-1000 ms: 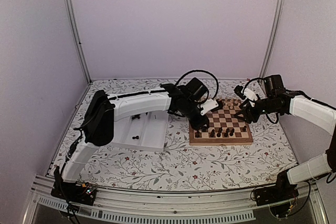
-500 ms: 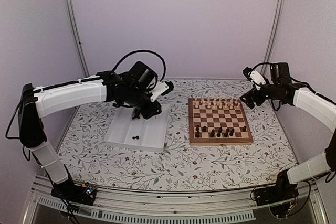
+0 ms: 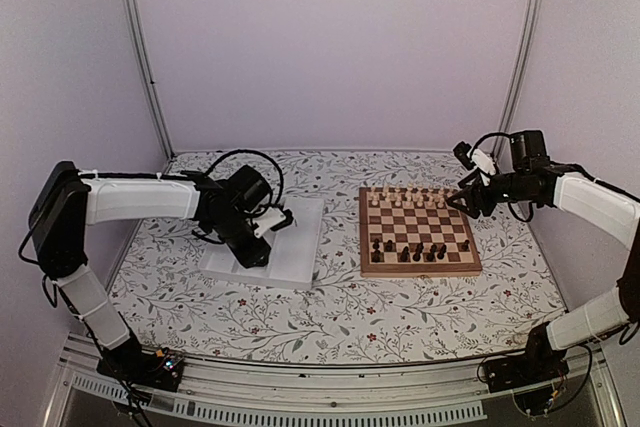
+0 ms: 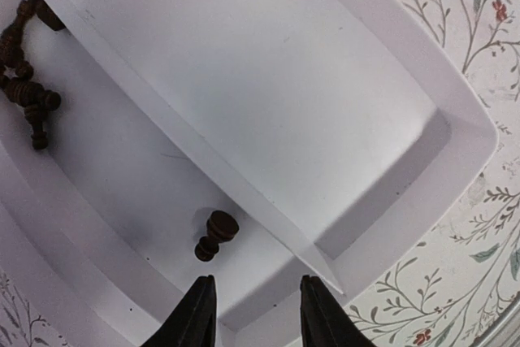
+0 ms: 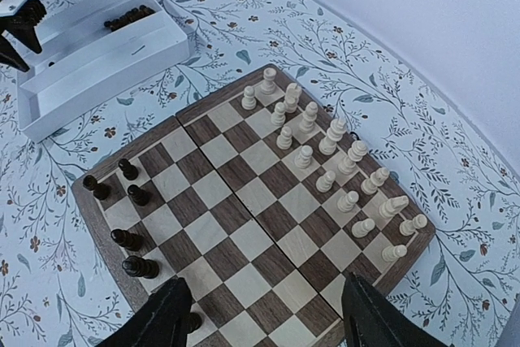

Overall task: Set up the chess pieces on the board
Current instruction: Pick up the chess piece from the storage box.

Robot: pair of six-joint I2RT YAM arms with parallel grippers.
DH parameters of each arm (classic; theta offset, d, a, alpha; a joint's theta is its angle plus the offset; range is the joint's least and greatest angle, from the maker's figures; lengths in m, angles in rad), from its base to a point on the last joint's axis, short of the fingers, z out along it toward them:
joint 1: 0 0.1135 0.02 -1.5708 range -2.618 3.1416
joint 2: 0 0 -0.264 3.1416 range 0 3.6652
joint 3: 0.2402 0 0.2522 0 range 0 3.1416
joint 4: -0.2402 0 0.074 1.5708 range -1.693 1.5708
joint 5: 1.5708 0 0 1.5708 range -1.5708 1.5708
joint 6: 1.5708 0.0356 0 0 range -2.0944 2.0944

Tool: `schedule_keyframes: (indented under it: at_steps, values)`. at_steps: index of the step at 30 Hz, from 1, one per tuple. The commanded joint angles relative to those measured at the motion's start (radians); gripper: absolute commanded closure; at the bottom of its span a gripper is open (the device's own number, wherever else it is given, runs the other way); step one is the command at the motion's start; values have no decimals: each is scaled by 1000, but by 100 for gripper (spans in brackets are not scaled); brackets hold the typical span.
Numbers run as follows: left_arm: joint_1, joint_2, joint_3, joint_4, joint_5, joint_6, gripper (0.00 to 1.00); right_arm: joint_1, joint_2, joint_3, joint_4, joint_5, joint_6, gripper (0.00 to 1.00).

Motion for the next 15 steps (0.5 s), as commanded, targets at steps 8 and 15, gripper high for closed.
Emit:
schedule_keyframes:
  at_steps: [8, 15]
  values:
    - [83, 70, -3, 40, 92, 48, 69, 1, -8, -17, -17, -75, -36, 37]
    - [84, 136, 10, 32, 99, 68, 72, 2, 9, -14, -27, -80, -43, 37]
